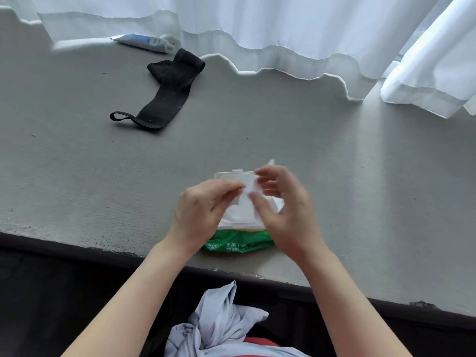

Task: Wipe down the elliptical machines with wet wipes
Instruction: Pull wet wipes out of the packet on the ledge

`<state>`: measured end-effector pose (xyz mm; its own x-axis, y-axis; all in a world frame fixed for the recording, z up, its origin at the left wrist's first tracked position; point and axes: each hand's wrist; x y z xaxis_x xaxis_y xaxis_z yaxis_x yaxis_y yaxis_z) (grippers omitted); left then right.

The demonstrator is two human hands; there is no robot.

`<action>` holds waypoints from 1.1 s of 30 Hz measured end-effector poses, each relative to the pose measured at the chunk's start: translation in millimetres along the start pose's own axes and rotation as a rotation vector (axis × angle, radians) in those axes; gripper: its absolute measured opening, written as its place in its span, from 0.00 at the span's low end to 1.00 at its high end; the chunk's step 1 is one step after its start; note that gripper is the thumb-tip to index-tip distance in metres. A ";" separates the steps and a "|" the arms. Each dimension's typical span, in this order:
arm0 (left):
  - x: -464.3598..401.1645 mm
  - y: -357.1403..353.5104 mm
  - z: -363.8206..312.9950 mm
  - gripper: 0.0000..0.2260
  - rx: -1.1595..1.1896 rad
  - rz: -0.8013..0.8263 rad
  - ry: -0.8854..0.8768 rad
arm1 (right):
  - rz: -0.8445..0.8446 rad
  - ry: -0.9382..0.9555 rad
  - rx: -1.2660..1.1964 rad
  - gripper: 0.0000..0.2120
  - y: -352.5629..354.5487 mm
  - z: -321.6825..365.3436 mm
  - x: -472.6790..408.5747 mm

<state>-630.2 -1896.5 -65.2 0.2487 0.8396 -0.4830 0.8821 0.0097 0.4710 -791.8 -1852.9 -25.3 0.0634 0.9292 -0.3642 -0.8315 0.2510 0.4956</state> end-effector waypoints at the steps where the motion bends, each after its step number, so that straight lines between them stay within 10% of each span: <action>1: -0.6 -1.5 -1.3 0.08 0.025 0.015 -0.013 | 0.104 -0.008 0.038 0.16 -5.3 -2.3 2.9; 20: -15.8 4.7 -4.9 0.14 0.300 -0.084 0.492 | -0.025 -0.478 -0.012 0.11 35.4 -24.3 -10.6; 29: 19.5 0.1 5.1 0.09 -0.345 0.068 0.189 | -0.319 0.019 0.500 0.07 33.8 -14.1 -2.5; 33: 15.8 -11.6 7.9 0.06 -0.382 0.194 0.222 | -0.033 0.155 0.650 0.16 8.7 -23.2 7.2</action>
<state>-633.3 -1887.7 -84.2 0.2665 0.9407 -0.2098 0.6074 0.0051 0.7944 -811.4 -1850.4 -41.9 -0.0371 0.8806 -0.4724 -0.3255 0.4362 0.8389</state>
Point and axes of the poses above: each hand's wrist, its own x-axis away from the middle knuckle, its own y-axis out of the back of the hand, z = x × y, and after that the axes turned 2 degrees about -x, right-handed
